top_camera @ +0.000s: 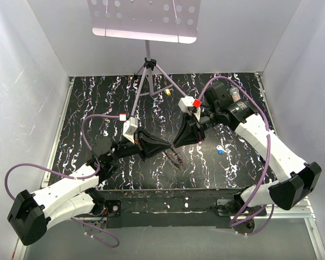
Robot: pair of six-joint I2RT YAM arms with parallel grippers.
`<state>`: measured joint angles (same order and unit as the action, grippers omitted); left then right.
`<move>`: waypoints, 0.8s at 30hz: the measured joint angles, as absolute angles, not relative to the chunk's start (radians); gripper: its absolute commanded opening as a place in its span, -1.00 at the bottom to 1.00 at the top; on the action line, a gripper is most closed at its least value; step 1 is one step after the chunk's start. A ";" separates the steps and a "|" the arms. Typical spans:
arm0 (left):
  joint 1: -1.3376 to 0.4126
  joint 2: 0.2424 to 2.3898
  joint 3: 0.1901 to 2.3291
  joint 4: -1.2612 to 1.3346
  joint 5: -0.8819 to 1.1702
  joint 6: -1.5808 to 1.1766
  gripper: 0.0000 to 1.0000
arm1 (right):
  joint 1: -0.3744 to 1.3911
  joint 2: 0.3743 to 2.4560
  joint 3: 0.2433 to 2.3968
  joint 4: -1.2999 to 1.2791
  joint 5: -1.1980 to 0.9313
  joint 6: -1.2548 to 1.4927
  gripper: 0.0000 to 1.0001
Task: Put the keys on the keyring
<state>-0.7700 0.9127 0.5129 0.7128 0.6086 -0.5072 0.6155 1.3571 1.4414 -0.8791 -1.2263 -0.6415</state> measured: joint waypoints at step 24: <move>-0.754 0.796 0.671 0.250 0.577 -0.394 -0.14 | 0.636 1.401 1.458 -0.946 -1.098 -0.627 -0.97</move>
<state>-0.7540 0.7959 0.6712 0.2504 0.5770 -0.3939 0.6365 1.4006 1.4582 -0.9459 -1.0977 -0.6273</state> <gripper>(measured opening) 0.411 0.023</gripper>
